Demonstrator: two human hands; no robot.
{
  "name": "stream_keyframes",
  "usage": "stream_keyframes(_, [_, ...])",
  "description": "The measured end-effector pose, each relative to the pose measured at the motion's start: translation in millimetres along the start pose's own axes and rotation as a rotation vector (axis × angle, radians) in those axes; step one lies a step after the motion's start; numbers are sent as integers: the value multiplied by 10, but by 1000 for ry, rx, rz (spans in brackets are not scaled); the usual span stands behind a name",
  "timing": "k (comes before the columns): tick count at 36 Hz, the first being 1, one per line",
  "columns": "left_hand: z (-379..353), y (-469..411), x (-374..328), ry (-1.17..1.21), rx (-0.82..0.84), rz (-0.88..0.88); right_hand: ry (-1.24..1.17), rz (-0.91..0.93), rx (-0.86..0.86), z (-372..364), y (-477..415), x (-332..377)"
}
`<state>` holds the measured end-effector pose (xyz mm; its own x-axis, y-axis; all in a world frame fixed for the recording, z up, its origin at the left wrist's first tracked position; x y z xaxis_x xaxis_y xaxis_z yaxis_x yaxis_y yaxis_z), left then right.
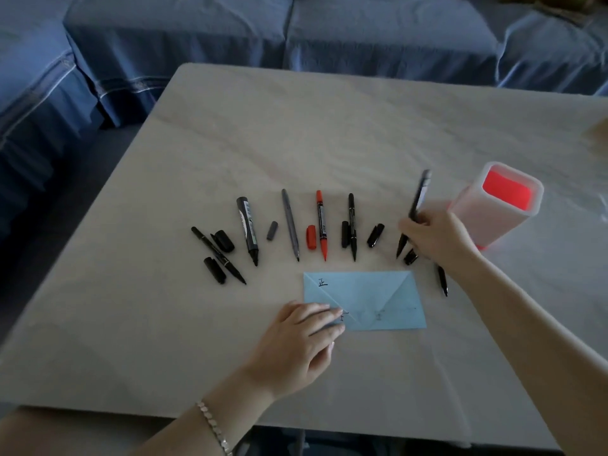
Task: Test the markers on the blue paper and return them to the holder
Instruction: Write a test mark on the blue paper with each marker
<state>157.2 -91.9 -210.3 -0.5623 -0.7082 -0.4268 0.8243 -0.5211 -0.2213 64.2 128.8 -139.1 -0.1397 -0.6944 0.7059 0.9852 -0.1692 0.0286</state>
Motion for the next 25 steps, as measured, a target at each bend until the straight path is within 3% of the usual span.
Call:
stream_keyframes(4, [19,2,-20,-41,-28,-24,-466,32,-240,63,309,108])
stream_keyframes(6, [17,4,-20,-56,-27,-24,-553,75,-266,7,455,141])
stream_keyframes(14, [39,8,-34,-70,-22,-18,-673,126,-97,-493,617,244])
stream_keyframes(25, [6,-1,6,-34,16,30,-575,66,-310,-891,547,171])
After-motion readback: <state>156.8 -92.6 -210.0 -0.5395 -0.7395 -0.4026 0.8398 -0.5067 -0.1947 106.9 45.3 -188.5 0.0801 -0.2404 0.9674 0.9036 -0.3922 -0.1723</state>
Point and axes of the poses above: each hand's wrist, its own y-axis away from the middle knuckle, its own z-axis out of the back of the hand, x = y × z, the point moved 4 cm from there along -y, towards the middle knuckle, and after that the axes turned 15 degrees about z, right-handed, at the moved point
